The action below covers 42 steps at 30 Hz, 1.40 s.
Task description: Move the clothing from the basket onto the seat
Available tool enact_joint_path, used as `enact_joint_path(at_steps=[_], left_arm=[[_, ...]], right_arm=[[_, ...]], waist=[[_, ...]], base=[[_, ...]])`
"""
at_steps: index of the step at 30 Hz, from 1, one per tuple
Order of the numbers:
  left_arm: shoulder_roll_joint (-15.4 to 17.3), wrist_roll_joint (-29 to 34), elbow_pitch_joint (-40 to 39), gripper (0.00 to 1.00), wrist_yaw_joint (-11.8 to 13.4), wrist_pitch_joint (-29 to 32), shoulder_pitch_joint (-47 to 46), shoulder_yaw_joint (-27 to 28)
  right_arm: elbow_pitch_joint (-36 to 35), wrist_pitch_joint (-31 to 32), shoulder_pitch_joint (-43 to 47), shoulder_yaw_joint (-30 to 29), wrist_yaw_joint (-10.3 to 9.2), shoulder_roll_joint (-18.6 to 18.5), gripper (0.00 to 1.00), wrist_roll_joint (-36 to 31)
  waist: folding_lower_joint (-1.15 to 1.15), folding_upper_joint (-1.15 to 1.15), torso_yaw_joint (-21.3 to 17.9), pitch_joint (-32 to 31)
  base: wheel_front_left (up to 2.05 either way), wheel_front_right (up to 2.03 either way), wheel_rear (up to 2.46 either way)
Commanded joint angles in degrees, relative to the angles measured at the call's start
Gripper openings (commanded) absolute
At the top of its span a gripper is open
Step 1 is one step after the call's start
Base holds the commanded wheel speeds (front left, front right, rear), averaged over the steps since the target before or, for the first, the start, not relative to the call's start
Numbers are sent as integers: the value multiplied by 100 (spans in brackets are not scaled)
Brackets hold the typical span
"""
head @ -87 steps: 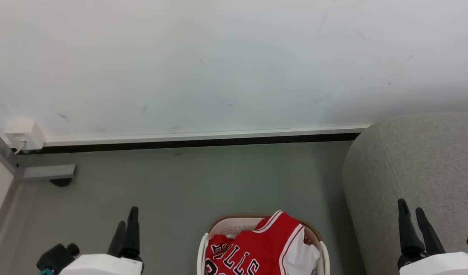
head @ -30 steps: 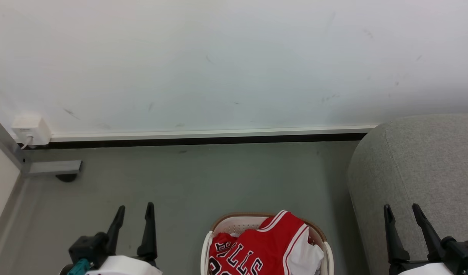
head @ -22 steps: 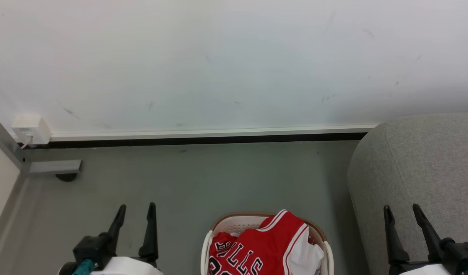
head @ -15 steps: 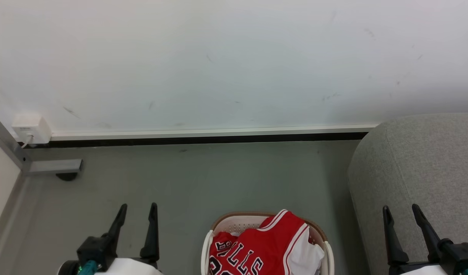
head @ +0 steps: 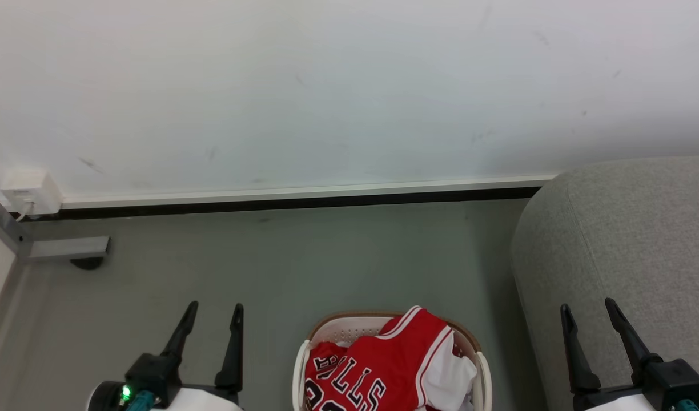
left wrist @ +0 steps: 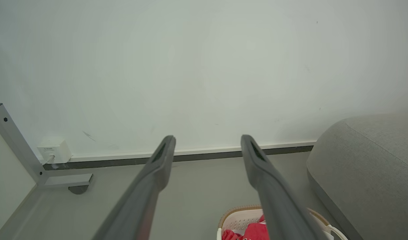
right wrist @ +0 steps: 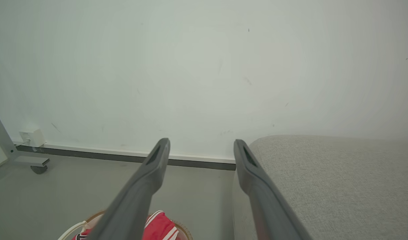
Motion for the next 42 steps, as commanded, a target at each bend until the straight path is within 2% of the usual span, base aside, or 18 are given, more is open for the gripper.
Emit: enact_joint_path(at_steps=[1,14,24,31,42], left_arm=[[24,57,1,100,-21,-6,-60,22],[60,242,415,100,-243,-5,-751,-221],[187,598,1815,100,-400,-5,-2058,-798],[258,936,2845,100,-386,437,-2976,-1120],[506,1467,4080,100,-152,1349,-3898,-1515]], right_arm=[[-47,-18,-89,17,-12,-4,100,30],[-405,-8,-590,53,-12,10,100,80],[-775,-8,-1296,252,-12,62,100,285],[-1098,-8,-2003,554,-12,66,100,604],[-1567,-8,-2800,940,-12,61,100,1076]], waist=[[0,0,-104,85],[0,0,-917,987],[0,0,-1639,2229],[0,0,-1933,3156],[0,0,-2199,4254]], base=[[0,0,0],[0,0,0],[0,0,0],[0,0,0],[0,0,0]])
